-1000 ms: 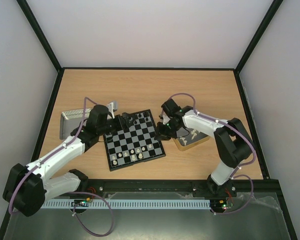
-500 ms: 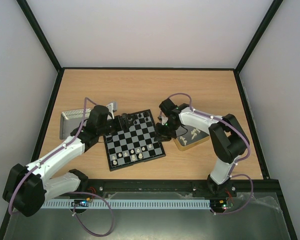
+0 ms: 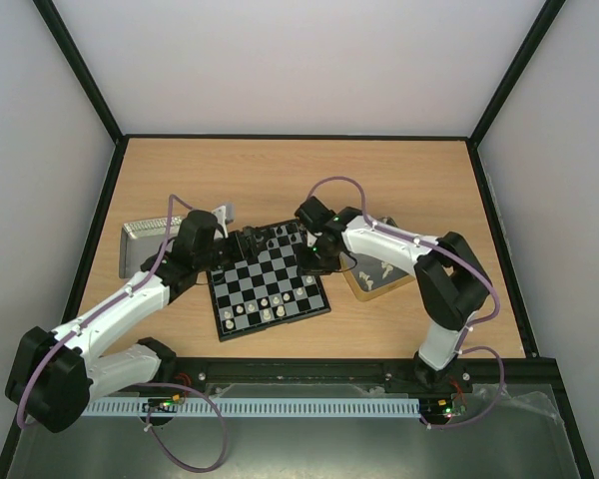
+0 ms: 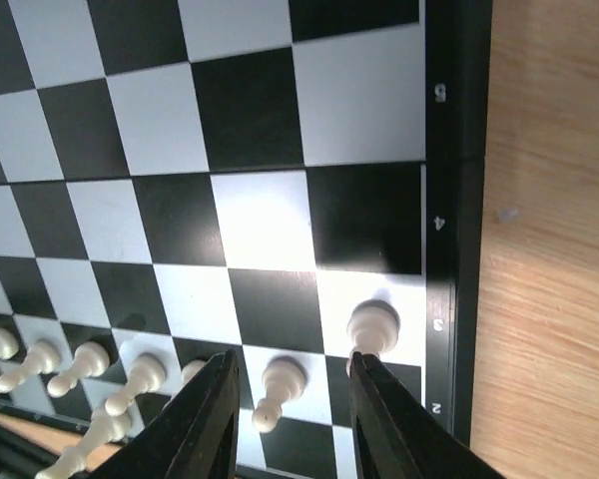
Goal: Set up the chess pieces on the board
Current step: Place the chess piece on the chessboard.
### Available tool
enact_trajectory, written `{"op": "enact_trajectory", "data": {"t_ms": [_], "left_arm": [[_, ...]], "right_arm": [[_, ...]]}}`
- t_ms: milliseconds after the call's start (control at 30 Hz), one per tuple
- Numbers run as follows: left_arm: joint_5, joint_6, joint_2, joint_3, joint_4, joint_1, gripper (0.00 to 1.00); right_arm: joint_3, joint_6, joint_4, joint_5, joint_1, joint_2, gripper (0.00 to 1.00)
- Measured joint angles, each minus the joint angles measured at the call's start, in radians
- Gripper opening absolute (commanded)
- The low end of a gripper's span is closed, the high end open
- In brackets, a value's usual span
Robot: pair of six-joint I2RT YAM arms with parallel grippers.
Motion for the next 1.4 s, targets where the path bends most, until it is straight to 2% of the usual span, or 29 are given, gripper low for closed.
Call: {"op": "enact_trajectory", "data": {"t_ms": [167,367,500,800,1100,1400], "left_arm": [[-0.007,0.010,0.000,0.000,-0.013,0.001,0.83],[-0.013,0.015,0.000,0.000,-0.027,0.001,0.83],[-0.014,0.015,0.000,0.000,-0.034,0.001,0.83],[-0.016,0.015,0.000,0.000,-0.036,0.002,0.83],[-0.016,0.015,0.000,0.000,-0.037,0.002,0.83],[-0.017,0.015,0.000,0.000,-0.042,0.002,0.83]], "right_arm": [[0.018,0.004,-0.004,0.170,0.067,0.000,0.28],[0.018,0.006,-0.008,0.268,0.084,0.000,0.23],[0.018,0.004,-0.008,0.285,0.084,0.001,0.21],[0.017,0.000,-0.007,0.270,0.098,0.024,0.24],[0.001,-0.003,-0.008,0.267,0.113,0.033,0.04],[-0.020,-0.002,-0.014,0.271,0.135,0.013,0.02]]}}
